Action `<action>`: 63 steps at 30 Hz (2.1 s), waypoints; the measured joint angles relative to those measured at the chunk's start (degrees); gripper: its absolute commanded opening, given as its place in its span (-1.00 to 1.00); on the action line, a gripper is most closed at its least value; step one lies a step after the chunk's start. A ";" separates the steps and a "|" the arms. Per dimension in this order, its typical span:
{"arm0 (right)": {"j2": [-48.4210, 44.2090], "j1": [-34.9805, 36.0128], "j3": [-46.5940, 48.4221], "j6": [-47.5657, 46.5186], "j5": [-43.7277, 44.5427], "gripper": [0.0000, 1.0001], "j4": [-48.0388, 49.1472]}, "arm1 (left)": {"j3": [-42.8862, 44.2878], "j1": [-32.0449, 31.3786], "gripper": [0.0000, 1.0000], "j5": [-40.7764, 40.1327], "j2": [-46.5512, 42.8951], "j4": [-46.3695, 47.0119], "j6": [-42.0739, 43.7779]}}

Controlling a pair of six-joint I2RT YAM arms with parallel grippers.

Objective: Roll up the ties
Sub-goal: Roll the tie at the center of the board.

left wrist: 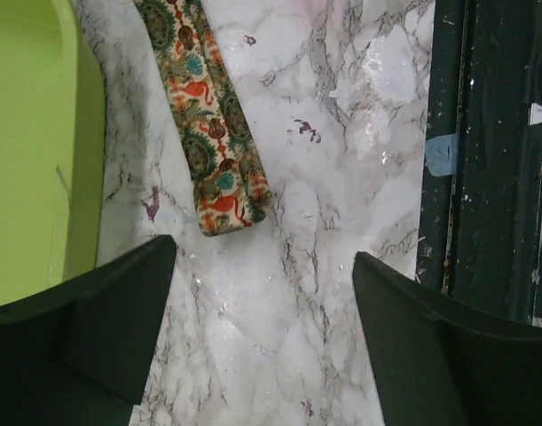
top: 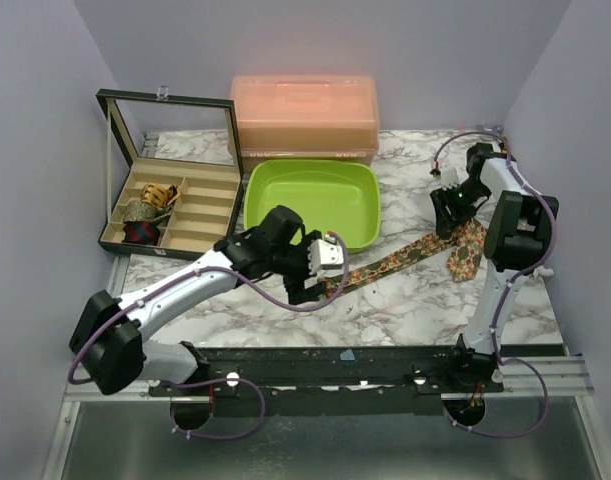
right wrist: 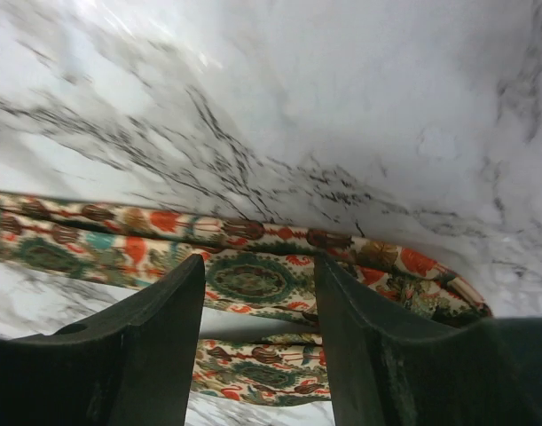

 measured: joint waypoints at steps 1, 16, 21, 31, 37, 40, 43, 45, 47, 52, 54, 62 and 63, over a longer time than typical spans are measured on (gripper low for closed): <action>0.44 -0.22 -1.01 -0.09 1.05 0.07 0.90 | 1.05 -1.53 0.23 -0.50 1.33 0.22 0.52; -10.10 -0.72 -19.80 -2.51 8.22 0.02 4.07 | 10.75 -6.54 -0.89 -10.25 23.71 -1.14 8.15; -11.65 -0.74 -22.32 -2.45 8.33 0.03 3.61 | 2.40 -5.49 -0.89 -14.29 22.43 -0.46 12.11; -11.85 -0.74 -18.88 -2.27 3.61 0.17 0.26 | 1.09 -3.28 -0.10 -15.63 20.24 -0.07 12.17; -19.15 -0.74 -10.23 -2.73 -6.80 0.53 -0.63 | 1.16 5.55 0.92 -10.38 5.09 -0.72 6.23; -26.38 -0.74 -8.44 -0.87 -12.87 1.00 2.12 | 1.18 8.02 0.97 -9.16 -5.86 2.21 3.23; -34.64 -0.74 -11.54 6.71 -19.50 1.00 11.85 | 0.92 8.07 0.97 -9.14 -15.08 6.27 -2.08; -39.41 -0.74 -16.26 14.16 -23.69 1.00 19.23 | 0.39 7.96 0.97 -9.99 -17.97 7.58 -7.34; -41.62 -0.74 -20.13 19.63 -28.13 0.97 24.52 | 0.35 8.20 0.97 -9.35 -17.14 6.97 -10.82; -39.04 2.12 -25.81 29.94 -34.34 0.86 28.68 | -6.58 13.75 0.97 0.17 -12.26 6.80 -24.33; -38.99 4.76 -30.34 35.47 -34.58 0.84 31.10 | -11.32 15.08 0.97 2.10 -13.18 8.24 -30.95; -48.39 10.27 -57.66 61.02 -33.53 0.32 46.01 | -25.24 17.14 0.55 5.81 -15.32 22.32 -50.80; -50.14 11.30 -61.07 64.28 -32.94 0.22 48.11 | -26.03 17.62 0.48 5.66 -14.93 24.46 -52.81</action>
